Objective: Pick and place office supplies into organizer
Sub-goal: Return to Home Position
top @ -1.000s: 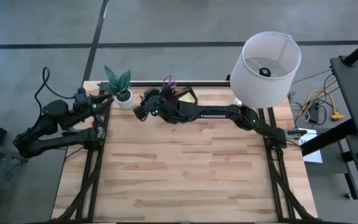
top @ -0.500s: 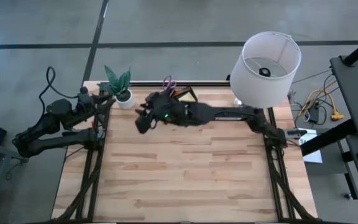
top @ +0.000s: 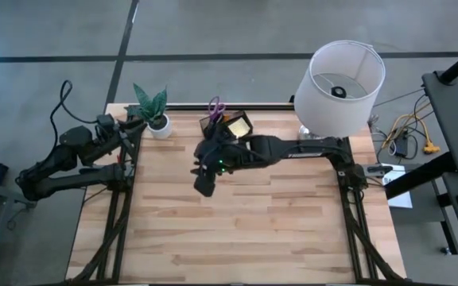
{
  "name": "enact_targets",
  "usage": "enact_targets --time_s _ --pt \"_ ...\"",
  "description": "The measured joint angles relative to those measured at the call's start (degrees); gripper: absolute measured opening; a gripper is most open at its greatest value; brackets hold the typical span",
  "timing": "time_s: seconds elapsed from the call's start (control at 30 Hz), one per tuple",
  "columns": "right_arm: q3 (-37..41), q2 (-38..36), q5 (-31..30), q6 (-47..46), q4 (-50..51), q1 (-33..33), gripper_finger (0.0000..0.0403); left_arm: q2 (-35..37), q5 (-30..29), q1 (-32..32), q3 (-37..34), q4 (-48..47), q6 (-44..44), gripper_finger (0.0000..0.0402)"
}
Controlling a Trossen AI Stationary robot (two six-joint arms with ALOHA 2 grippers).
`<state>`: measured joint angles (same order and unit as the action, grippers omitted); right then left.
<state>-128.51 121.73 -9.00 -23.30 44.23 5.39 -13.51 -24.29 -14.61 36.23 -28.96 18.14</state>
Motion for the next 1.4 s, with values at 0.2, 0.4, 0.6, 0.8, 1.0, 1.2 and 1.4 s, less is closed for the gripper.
enact_targets --time_s 0.2,0.4,0.6,0.8,1.0,1.2,1.4 --pt "12.0 -4.7 5.0 -2.3 -11.3 2.0 0.0128 0.0 0.1 0.0 0.0 0.0 4.1 0.0106" --pt "34.0 -16.2 3.8 -6.6 -25.3 3.1 0.0128 0.0 0.2 0.0 0.1 0.1 7.6 0.0106" --pt "53.7 -32.5 0.5 -0.1 -41.9 6.9 0.0128 0.6 7.1 0.0 0.1 0.1 11.1 0.0106" --pt "67.3 -43.7 -3.2 6.0 -43.6 10.5 0.0128 2.6 28.6 0.1 -0.2 1.4 -2.0 0.0106" --pt "87.1 -56.1 -7.8 4.4 -62.7 10.1 0.0128 10.3 31.3 0.0 -3.4 1.6 -4.1 0.0106" --pt "101.4 -63.9 -4.9 5.2 -77.2 10.1 0.0128 11.4 36.6 0.0 -6.8 3.8 -4.5 0.0106" --pt "110.8 -70.2 -6.6 5.6 -86.6 9.8 0.0128 11.8 41.3 0.0 -13.2 16.6 -4.1 0.0106"
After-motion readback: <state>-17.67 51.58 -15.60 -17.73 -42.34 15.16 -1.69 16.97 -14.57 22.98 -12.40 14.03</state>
